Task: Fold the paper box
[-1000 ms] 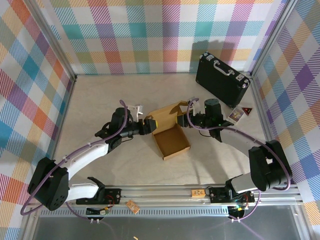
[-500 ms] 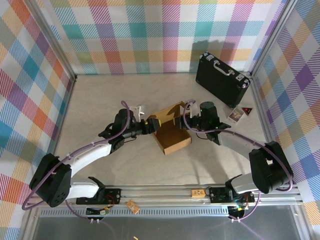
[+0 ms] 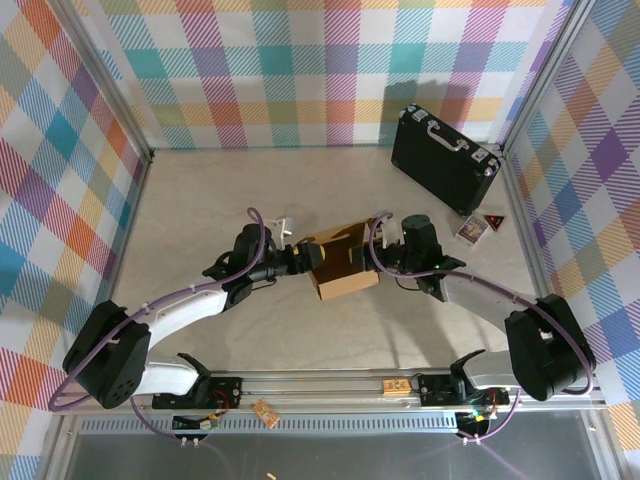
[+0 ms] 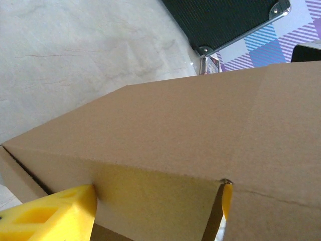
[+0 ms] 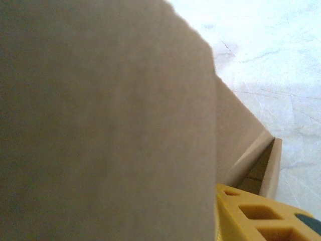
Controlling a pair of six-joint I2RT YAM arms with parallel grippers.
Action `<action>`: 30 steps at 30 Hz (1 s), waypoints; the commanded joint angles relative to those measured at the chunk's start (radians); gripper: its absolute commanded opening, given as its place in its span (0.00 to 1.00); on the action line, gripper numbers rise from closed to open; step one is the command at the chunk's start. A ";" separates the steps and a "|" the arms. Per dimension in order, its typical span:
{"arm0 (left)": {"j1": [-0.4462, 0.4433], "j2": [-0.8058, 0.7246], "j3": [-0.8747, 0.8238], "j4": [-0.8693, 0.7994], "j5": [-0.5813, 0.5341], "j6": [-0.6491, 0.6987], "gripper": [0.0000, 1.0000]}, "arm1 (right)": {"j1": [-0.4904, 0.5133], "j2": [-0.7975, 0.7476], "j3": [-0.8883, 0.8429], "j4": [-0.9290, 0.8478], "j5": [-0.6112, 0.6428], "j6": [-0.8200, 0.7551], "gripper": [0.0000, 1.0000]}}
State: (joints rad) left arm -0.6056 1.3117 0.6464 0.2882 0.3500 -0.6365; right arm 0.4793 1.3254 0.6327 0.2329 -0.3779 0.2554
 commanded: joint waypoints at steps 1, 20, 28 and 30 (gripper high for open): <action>-0.020 0.012 -0.014 0.022 0.020 -0.002 0.67 | 0.014 -0.029 -0.016 -0.020 -0.033 0.007 0.50; -0.028 -0.049 -0.126 0.015 -0.002 0.011 0.67 | 0.013 -0.168 -0.114 -0.156 -0.004 -0.019 0.59; -0.034 -0.158 -0.199 -0.035 0.003 0.015 0.70 | 0.013 -0.252 -0.172 -0.184 0.014 -0.019 0.62; -0.036 -0.214 -0.221 -0.078 0.006 0.020 0.71 | 0.013 -0.269 -0.181 -0.193 0.011 -0.016 0.63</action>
State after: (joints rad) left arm -0.6308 1.1660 0.4519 0.2596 0.3500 -0.6353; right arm 0.4858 1.0855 0.4664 0.0647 -0.3702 0.2470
